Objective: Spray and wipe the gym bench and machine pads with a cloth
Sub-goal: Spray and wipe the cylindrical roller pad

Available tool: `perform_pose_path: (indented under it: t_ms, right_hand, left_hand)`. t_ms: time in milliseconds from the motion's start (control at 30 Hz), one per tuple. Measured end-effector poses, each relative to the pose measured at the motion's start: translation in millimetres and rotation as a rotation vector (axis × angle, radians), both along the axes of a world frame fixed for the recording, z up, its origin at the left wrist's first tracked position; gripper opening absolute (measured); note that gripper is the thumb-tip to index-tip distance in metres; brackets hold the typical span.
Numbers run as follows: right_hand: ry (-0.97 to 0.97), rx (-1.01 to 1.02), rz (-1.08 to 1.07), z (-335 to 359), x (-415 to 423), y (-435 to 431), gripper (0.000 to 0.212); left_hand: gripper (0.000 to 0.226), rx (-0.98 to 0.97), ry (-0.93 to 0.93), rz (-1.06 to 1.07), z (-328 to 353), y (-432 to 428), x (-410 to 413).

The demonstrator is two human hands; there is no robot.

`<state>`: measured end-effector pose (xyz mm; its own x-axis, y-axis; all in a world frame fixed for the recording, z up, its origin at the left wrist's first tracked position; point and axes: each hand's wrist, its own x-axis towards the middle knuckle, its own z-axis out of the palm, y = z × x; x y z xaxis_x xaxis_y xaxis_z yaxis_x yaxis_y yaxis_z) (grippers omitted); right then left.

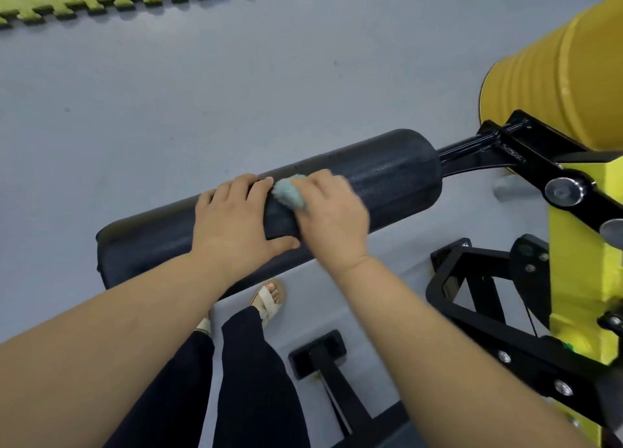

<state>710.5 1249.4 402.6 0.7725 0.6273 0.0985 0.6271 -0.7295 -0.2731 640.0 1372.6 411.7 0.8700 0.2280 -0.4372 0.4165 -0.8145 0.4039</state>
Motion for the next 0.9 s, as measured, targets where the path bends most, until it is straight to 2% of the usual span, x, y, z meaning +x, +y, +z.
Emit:
perform_pose_path:
  t_ms: [33,100,200,267,333,433,500,567,667,733,833,900]
  right_hand:
    - [-0.054,-0.051,-0.020,-1,20,-18,0.021]
    - [-0.108,-0.100,-0.207,-4,65,-56,0.016]
    - [-0.027,-0.098,-0.548,-4,104,-92,0.023]
    - [0.010,-0.099,-0.741,-5,100,-83,0.029]
    - [0.018,-0.080,-0.694,-1,74,-49,0.028]
    - [0.019,-0.007,-0.346,-2,6,12,0.018]
    - [0.058,0.068,-0.204,-3,-24,29,0.017]
    - [0.055,0.100,-0.071,-2,-19,18,0.017]
    - [-0.109,0.009,0.064,-3,27,-29,0.015]
    - [-0.174,-0.083,-0.059,-4,65,-65,0.017]
    - [-0.041,-0.123,-0.478,2,97,-95,0.026]
    - [0.014,-0.093,-0.639,0,93,-83,0.032]
  left_hand:
    - [0.093,0.005,0.010,-0.010,0,0,-1]
    - [0.095,0.005,0.014,-0.013,1,0,-2]
    - [0.095,0.003,-0.004,0.010,2,-2,-5]
    - [0.093,0.022,-0.016,0.022,2,-7,-9]
    - [0.092,0.036,-0.027,0.032,2,-13,-12]
    - [0.087,0.053,-0.068,0.056,0,-15,-15]
    - [0.080,0.063,-0.092,0.081,-1,-17,-17]
    - [0.081,0.077,-0.115,0.081,-2,-20,-23]
    - [0.081,0.087,-0.145,0.050,0,-26,-32]
    - [0.074,0.095,-0.153,0.032,4,-29,-38]
    - [0.058,0.088,-0.228,0.044,9,-28,-41]
    - [0.055,0.058,-0.214,0.043,15,-20,-36]
